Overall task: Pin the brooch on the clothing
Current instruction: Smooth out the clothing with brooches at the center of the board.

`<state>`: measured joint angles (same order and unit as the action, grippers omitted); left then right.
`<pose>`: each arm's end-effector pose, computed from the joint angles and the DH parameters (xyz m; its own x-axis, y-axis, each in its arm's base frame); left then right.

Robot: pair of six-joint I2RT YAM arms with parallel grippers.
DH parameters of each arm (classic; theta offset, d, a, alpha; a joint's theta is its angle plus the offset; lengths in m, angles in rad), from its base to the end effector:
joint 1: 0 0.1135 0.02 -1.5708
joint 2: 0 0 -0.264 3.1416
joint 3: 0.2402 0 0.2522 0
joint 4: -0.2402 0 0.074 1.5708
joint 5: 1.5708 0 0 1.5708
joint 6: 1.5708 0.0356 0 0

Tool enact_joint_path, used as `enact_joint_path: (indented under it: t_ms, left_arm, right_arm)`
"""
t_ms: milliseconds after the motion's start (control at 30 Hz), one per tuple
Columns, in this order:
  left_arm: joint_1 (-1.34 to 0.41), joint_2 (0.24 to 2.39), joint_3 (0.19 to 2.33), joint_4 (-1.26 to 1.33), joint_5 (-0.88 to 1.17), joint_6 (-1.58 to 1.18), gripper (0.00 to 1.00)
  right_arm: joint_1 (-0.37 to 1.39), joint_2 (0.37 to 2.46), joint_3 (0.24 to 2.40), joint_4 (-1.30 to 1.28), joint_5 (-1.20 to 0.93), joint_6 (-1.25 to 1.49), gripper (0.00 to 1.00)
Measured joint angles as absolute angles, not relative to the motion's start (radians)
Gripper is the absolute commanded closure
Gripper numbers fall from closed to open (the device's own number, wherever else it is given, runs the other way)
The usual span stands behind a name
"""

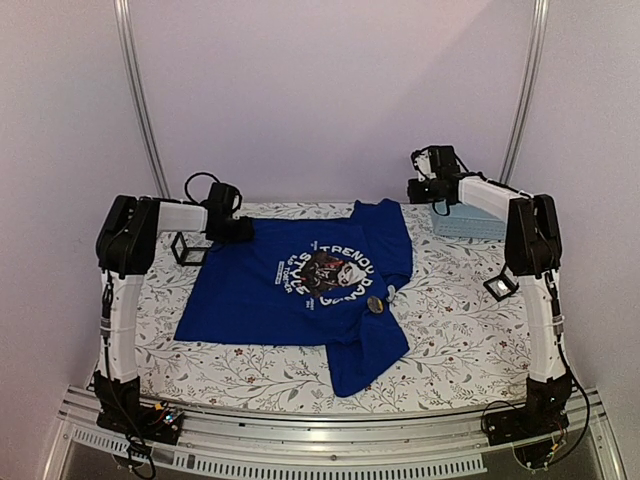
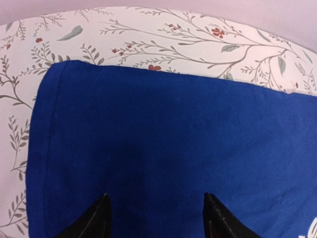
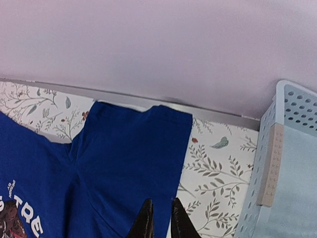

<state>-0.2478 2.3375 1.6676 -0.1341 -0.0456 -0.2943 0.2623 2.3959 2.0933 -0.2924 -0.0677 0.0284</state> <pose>0.4933 -0.1231 0.1197 -0.7303 -0.1141 -0.6735 0.0026 0.9855 -0.1699 0.5367 0.1466 0.2155 -0.5500 -0.1183 -0.8267 -0.2973 0.9528 0.0614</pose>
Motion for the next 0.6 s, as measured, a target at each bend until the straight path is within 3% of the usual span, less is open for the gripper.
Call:
enact_joint_path:
  t_ms: [133,300,367,433,600]
  left_arm:
    - [-0.292,2.218,1.578,-0.132,-0.065,-0.248,0.35]
    - [-0.392,1.83,1.241,-0.061,-0.081,-0.311,0.28]
    - [-0.431,1.657,1.081,-0.031,-0.078,-0.38,0.05]
    - [-0.444,1.544,0.962,-0.018,-0.076,-0.435,0.03]
    - [-0.455,1.405,0.677,-0.028,-0.095,-0.593,0.03]
  right_arm:
    - [0.298,2.315,1.954,-0.345,-0.086,0.023,0.71]
    - [0.405,2.024,1.598,-0.397,-0.094,0.054,0.51]
    - [0.467,1.879,1.443,-0.422,-0.099,0.094,0.36]
    - [0.536,1.766,1.319,-0.434,-0.104,0.136,0.26]
    - [0.7,1.629,1.041,-0.453,-0.146,0.269,0.22]
